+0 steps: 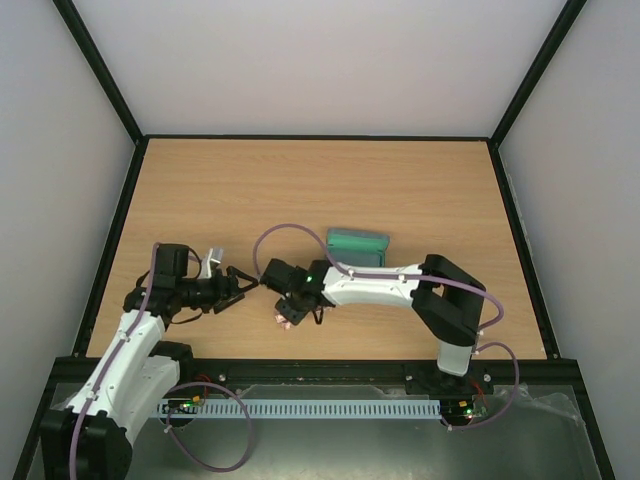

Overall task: Organize the sunglasses
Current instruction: Adjust the sunglasses at the center of the board.

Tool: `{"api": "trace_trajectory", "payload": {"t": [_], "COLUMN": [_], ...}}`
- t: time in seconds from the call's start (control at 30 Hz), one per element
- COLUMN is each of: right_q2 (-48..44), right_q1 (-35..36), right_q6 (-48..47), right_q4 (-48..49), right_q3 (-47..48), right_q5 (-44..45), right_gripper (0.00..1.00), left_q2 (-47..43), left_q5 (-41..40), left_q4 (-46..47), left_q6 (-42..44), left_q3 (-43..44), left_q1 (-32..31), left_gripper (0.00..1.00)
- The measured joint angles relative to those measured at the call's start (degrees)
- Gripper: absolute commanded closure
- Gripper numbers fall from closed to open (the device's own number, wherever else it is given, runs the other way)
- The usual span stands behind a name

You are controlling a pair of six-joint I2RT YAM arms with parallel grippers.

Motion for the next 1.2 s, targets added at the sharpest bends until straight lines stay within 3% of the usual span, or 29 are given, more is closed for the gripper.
{"api": "trace_trajectory", "payload": {"t": [0.33,0.57,0.87,1.2], "right_q2": [2.08,-1.92,-17.68,-12.48], "right_q1": [-9.11,-10.49,-10.14,-8.74], "right_q6": [-2.86,-0.83,8.87,10.36], "right_q4": [0.07,-0.20,3.26,6.60], "right_q3": [3.10,3.21,-11.08,-16.59], "right_q5": [-6.62,-3.28,-3.02,-4.11], "right_gripper": [0.54,0.64,0.67,0.70], "left_q2": [0.37,0.37,0.39,0.96], "left_q5": [0.74,0.81,0.81,0.81], "left_q4": [0.02,0.02,0.07,0.07], "left_q6": [0.24,0.22,0.22,0.39], "left_q3": [0.02,0.02,0.02,0.02], "left_q1": [0.94,1.18,1.44,1.44], "left_gripper": [0.25,0.25,0.25,0.25]}}
